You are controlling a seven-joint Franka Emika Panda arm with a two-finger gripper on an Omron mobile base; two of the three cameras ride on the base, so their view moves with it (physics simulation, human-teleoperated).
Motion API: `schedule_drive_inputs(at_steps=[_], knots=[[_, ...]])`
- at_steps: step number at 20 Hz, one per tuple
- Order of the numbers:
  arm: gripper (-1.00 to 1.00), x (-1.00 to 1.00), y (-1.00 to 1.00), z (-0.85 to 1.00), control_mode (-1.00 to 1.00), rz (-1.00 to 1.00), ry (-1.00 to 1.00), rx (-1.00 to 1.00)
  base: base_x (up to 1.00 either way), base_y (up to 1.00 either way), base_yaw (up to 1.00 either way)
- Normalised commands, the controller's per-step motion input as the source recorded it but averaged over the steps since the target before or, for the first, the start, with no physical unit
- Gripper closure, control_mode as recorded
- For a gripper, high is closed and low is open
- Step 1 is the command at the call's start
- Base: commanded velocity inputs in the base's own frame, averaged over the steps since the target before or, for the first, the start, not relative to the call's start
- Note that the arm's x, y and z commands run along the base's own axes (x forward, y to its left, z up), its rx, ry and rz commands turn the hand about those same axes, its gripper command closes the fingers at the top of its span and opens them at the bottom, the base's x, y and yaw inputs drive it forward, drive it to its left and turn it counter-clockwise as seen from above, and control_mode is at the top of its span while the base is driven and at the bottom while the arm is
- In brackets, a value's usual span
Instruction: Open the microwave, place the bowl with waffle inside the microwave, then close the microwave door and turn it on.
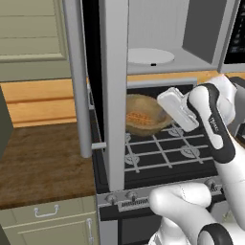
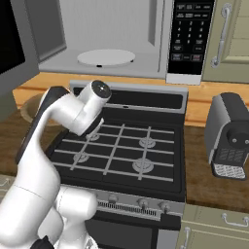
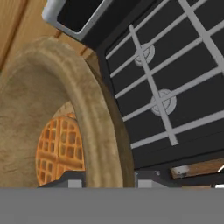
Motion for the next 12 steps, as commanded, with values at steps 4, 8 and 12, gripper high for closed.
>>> schedule_drive_inputs(at_steps=[4,8,12], knots=[[1.00,0.00,-0.72,1.00,-1.00,-0.14,-0.01,0.00,0.00,0.00,0.00],[1.00,0.06,-0.45,1.00,-1.00,-0.10,-0.06,0.01,0.00,0.00,0.00],[1.00,0.13,-0.31,1.00,-1.00,-0.07,-0.05,0.02,0.00,0.00,0.00]])
